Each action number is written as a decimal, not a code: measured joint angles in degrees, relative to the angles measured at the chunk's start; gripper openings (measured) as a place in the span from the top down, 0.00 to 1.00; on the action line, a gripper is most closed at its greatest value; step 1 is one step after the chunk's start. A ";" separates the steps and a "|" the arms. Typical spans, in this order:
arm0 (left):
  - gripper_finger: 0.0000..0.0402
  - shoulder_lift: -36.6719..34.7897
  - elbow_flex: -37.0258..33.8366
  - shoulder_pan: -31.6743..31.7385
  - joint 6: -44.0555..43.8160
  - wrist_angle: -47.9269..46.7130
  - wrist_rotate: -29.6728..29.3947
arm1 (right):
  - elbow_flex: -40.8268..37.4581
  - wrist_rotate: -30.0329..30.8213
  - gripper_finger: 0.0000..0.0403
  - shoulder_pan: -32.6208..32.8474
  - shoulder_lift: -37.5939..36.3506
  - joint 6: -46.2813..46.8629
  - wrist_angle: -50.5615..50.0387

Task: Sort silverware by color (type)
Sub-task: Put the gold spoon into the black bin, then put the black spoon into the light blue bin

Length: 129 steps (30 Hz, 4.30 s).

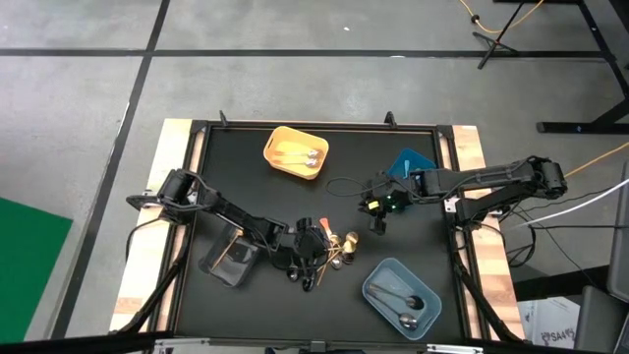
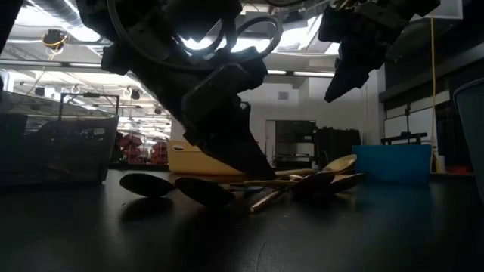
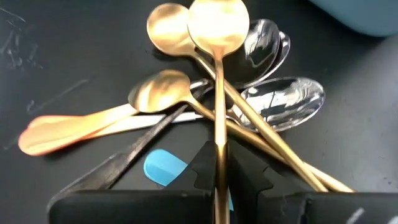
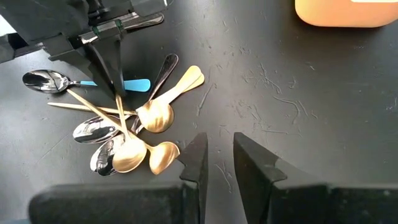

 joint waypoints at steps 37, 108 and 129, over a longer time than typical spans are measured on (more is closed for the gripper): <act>0.96 -46.95 -0.04 -13.23 -36.86 -59.50 -3.45 | 0.01 0.02 0.83 0.00 0.02 -0.04 -0.02; 0.90 -25.49 -0.04 -23.06 -56.81 -77.92 3.68 | 0.00 -0.01 0.83 0.01 0.02 -0.04 0.00; 0.90 -25.58 -0.04 -19.78 -56.44 -78.58 19.01 | 0.00 0.00 0.83 0.01 0.02 -0.04 0.00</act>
